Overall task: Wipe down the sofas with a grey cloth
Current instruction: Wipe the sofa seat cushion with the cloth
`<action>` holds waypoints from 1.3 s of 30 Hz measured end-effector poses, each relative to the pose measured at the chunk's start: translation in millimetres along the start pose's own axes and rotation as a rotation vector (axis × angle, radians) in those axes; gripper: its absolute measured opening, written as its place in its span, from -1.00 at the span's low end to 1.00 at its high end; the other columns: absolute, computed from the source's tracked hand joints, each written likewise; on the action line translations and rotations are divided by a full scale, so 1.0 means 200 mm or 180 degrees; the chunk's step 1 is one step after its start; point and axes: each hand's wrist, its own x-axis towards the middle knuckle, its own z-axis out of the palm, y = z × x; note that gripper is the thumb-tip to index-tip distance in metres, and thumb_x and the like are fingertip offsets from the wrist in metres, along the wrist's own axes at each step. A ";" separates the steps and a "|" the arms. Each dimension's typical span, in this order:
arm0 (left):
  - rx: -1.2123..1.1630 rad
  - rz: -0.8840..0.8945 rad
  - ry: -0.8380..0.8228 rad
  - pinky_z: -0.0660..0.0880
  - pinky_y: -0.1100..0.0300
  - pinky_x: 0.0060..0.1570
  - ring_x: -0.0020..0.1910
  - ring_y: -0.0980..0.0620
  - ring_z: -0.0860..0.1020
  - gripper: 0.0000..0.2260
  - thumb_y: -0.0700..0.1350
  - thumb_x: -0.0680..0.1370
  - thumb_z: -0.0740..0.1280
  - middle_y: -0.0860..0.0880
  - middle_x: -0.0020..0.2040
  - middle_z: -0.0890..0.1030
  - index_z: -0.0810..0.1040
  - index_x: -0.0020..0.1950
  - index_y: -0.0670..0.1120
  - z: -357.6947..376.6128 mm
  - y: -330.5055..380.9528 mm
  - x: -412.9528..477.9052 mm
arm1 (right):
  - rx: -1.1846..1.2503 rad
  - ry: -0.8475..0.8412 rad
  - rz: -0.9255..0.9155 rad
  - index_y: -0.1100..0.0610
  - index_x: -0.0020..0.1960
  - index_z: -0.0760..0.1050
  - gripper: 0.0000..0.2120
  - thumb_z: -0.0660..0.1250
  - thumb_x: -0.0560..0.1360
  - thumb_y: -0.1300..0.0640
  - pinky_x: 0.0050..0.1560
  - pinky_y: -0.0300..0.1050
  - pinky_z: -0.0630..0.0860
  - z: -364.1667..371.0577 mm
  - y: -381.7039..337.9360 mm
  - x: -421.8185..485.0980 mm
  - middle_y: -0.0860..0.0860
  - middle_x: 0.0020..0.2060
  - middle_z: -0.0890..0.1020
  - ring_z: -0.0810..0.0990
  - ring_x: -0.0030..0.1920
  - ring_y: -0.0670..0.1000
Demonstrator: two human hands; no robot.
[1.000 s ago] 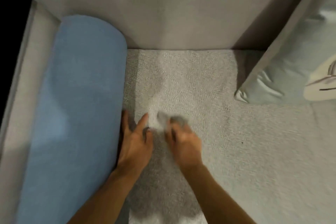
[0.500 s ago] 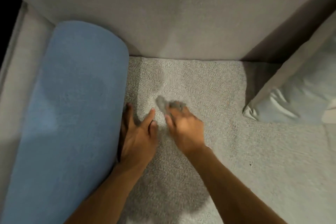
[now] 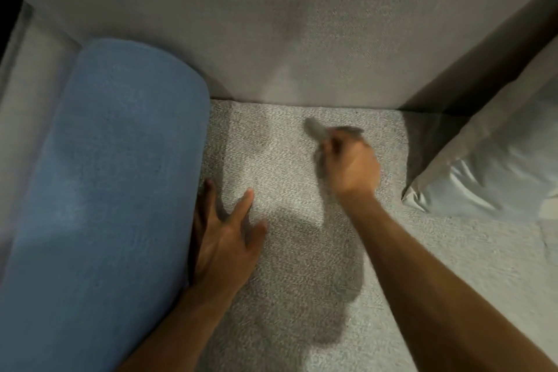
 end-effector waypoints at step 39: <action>0.2639 0.0726 -0.1671 -0.16 -0.20 0.60 0.57 -0.24 0.13 -0.08 0.03 0.51 0.46 -0.24 0.53 0.16 -0.04 0.65 -0.23 -0.30 0.11 -0.24 | 0.0501 -0.1045 -0.1252 0.08 0.17 0.59 -0.80 0.27 0.62 0.09 -0.07 -0.08 0.57 0.11 -0.08 -1.00 -0.01 0.06 0.62 0.60 -0.04 0.00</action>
